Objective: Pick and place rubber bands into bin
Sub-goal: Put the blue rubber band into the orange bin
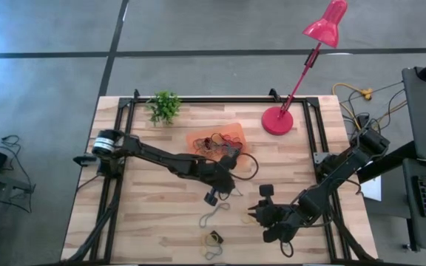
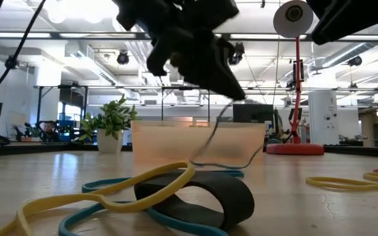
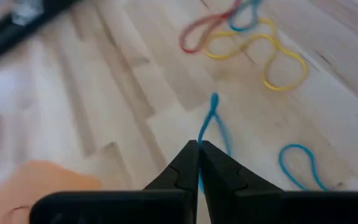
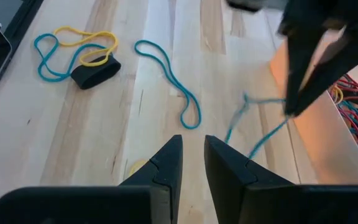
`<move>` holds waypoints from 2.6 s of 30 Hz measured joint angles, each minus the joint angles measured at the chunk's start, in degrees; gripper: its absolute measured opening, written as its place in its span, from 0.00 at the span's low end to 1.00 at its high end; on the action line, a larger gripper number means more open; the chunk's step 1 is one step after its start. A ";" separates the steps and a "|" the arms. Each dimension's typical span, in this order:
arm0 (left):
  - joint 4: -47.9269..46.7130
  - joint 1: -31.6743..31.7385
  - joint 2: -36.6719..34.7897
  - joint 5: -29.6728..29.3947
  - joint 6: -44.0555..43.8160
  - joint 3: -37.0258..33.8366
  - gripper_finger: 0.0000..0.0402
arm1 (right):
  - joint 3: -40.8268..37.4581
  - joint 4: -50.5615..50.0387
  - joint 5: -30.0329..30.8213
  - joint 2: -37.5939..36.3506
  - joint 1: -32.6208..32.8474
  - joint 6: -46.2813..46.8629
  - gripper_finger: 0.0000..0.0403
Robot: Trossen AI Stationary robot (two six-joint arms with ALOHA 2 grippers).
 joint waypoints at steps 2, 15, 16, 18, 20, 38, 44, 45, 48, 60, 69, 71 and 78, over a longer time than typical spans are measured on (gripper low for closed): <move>0.13 -0.13 -1.30 -1.84 0.10 -0.20 0.00 | 0.00 -0.24 0.00 0.00 0.00 0.78 0.14; -1.23 -1.55 -7.93 -14.41 2.75 -0.86 0.00 | 0.00 -1.40 0.02 0.00 0.66 2.25 0.14; -1.31 -1.61 -8.56 -15.23 2.85 -1.02 0.00 | 0.00 -1.40 0.00 0.00 0.66 2.27 0.14; -1.09 -1.61 -9.24 -16.54 2.95 -1.05 0.00 | 0.00 -1.40 0.02 0.00 0.66 2.39 0.14; -1.78 -1.73 -9.78 -18.08 3.14 -1.06 0.00 | 0.00 -1.47 0.04 0.00 0.66 2.44 0.14; -7.05 -0.77 -16.29 -35.05 7.63 -1.08 0.00 | -0.02 -1.40 0.08 -0.02 0.66 2.63 0.14; -10.18 2.76 -18.32 -35.56 7.02 -1.05 0.00 | -0.02 -1.26 0.09 -0.01 0.66 2.63 0.14; -10.84 3.42 -18.32 -35.53 6.98 -1.08 0.00 | -0.02 -1.23 0.09 -0.01 0.66 2.63 0.14; -11.94 5.47 -18.26 -34.72 6.40 -1.08 0.00 | -0.02 -1.12 0.10 -0.01 0.66 2.63 0.14; -11.09 11.51 -18.13 -28.49 -0.64 -7.45 0.00 | -0.02 -1.08 0.09 0.00 0.66 2.56 0.14; -11.09 11.63 -18.11 -25.45 -1.32 -9.36 0.16 | -0.02 -1.03 0.19 -0.02 0.63 2.47 0.14; -11.04 11.63 -18.11 -25.43 -2.12 -9.27 0.22 | -0.02 -0.99 0.22 -0.02 0.63 2.55 0.14; -17.00 9.25 -19.22 -22.01 -7.89 -9.28 0.34 | -0.31 4.61 1.67 1.91 -0.24 0.59 0.14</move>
